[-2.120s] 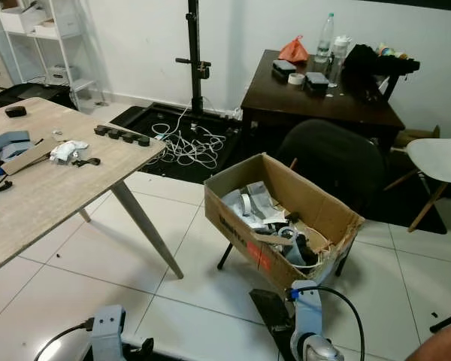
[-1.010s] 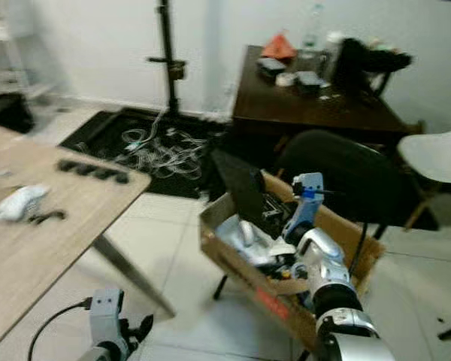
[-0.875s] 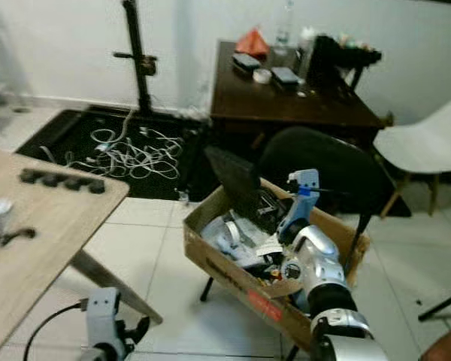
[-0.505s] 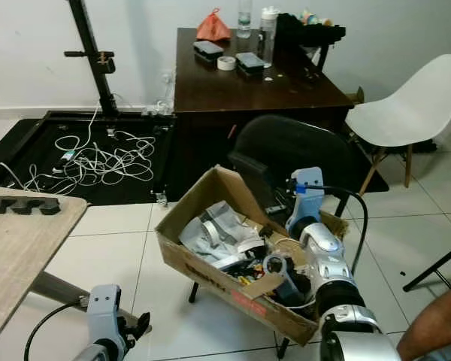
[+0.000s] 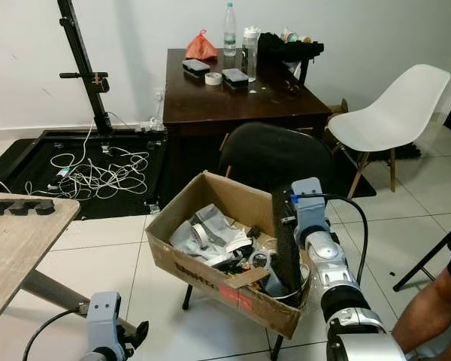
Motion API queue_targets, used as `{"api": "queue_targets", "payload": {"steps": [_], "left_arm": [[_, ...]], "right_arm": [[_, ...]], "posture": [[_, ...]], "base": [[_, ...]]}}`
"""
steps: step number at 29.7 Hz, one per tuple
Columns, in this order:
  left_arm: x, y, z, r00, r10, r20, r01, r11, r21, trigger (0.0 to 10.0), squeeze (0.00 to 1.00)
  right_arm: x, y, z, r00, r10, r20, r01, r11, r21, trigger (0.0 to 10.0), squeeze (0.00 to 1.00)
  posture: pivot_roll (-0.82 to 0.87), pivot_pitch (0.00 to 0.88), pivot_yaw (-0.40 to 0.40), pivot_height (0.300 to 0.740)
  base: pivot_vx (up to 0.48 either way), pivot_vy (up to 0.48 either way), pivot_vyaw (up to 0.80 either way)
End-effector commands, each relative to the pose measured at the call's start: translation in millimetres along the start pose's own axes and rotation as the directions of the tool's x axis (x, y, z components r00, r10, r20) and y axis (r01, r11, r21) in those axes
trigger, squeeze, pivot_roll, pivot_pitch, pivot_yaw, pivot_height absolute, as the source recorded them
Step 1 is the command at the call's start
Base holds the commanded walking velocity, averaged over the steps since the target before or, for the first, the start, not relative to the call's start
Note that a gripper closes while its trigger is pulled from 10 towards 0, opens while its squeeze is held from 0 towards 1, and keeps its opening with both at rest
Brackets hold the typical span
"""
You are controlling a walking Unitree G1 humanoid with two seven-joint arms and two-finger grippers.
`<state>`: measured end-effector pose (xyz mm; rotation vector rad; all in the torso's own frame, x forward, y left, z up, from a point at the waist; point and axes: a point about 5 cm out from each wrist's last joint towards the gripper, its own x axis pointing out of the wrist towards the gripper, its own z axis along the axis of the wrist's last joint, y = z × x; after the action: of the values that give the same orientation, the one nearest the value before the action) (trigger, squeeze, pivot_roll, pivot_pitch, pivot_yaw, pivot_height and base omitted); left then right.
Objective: Picking trash to rubbish bin
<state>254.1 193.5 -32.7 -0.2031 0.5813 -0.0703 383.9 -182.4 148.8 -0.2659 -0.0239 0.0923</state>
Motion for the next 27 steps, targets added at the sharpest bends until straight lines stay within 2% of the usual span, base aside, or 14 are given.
{"api": "queue_targets", "payload": {"steps": [1,5,6,7,9,10,11,13,15,16,17,20,23,27], "left_arm": [[-1.7,-1.2,-9,0.999,0.007,-0.035,-0.007,1.0,-0.003,10.0,0.0],[-1.9,-0.2,-10,0.999,0.023,-0.045,-0.023,1.0,0.0,10.0,0.0],[-2.4,1.1,-11,0.998,0.037,-0.053,-0.037,0.999,-0.003,10.0,0.0],[-2.8,2.0,-12,0.997,0.045,-0.056,-0.046,0.999,-0.008,10.0,0.0],[-3.2,3.0,-13,0.997,0.053,-0.06,-0.054,0.998,-0.013,10.0,0.0],[-4.3,5.4,-15,0.995,0.071,-0.074,-0.073,0.997,-0.023,10.0,0.0],[-4.3,5.4,-15,0.995,0.071,-0.074,-0.073,0.997,-0.023,10.0,0.0],[-5.4,7.9,-17,0.992,0.087,-0.087,-0.09,0.996,-0.025,10.0,0.0],[-5.8,8.6,-17,0.992,0.091,-0.09,-0.094,0.995,-0.025,10.0,0.0],[-7.3,10.7,-20,0.989,0.101,-0.103,-0.105,0.994,-0.03,10.0,0.0],[-7.3,10.7,-20,0.989,0.101,-0.103,-0.105,0.994,-0.03,10.0,0.0],[-9.7,13.8,-25,0.984,0.12,-0.129,-0.125,0.992,-0.031,10.0,0.0],[-11.7,15.7,-29,0.981,0.129,-0.145,-0.135,0.99,-0.03,10.0,0.0],[-14.5,17.6,-35,0.976,0.14,-0.165,-0.146,0.989,-0.026,10.0,0.0]], "right_arm": [[1.4,10.4,6,0.998,0.049,0.051,-0.047,0.998,-0.038,10.0,1.0],[2.6,17.4,12,0.995,0.061,0.079,-0.056,0.996,-0.066,10.0,1.0],[2.9,20.1,13,0.994,0.066,0.087,-0.06,0.995,-0.076,10.0,0.46],[2.9,22.2,14,0.993,0.074,0.095,-0.068,0.995,-0.071,10.0,0.01],[2.9,25.1,16,0.99,0.088,0.108,-0.082,0.995,-0.061,10.0,0.0],[2.0,39.0,21,0.973,0.178,0.148,-0.178,0.984,-0.012,10.0,0.0],[2.0,39.0,21,0.973,0.178,0.148,-0.178,0.984,-0.012,10.0,0.0],[-2.5,62.9,27,0.919,0.332,0.214,-0.356,0.93,0.089,10.0,0.0],[-4.3,69.5,29,0.897,0.371,0.239,-0.407,0.905,0.123,10.0,0.0],[-12.6,90.1,35,0.816,0.487,0.312,-0.558,0.804,0.204,10.0,0.0],[-12.6,90.1,35,0.816,0.487,0.312,-0.558,0.804,0.204,10.0,0.0],[-21.5,106.6,41,0.737,0.566,0.369,-0.663,0.712,0.232,10.0,0.0],[-24.4,112.3,38,0.715,0.603,0.353,-0.689,0.691,0.218,10.0,0.0],[-25.3,113.7,25,0.725,0.624,0.292,-0.684,0.702,0.199,10.0,0.0]], "posture": [[-0.09,0.137,0.001,0.74],[-0.09,0.135,0.001,0.74],[-0.09,0.134,0.001,0.74],[-0.09,0.133,0.002,0.74],[-0.09,0.133,0.002,0.74],[-0.09,0.135,0.003,0.74],[-0.09,0.135,0.003,0.74],[-0.09,0.136,0.004,0.74],[-0.09,0.138,0.005,0.74],[-0.09,0.139,0.005,0.74],[-0.09,0.139,0.005,0.74],[-0.09,0.143,0.006,0.74],[-0.09,0.143,0.007,0.74],[-0.09,0.144,0.006,0.74]], "base": [[0.0,0.0,0.0],[0.0,0.0,0.0],[0.0,0.0,0.0],[0.0,0.0,0.0],[0.0,0.0,0.0],[0.0,0.0,0.0],[0.0,0.0,0.0],[0.0,0.0,0.0],[0.0,0.0,0.0],[0.0,0.0,0.0],[0.0,0.0,0.0],[-0.116,0.0,0.0],[-0.353,0.0,0.0],[-0.381,0.0,0.0]]}}
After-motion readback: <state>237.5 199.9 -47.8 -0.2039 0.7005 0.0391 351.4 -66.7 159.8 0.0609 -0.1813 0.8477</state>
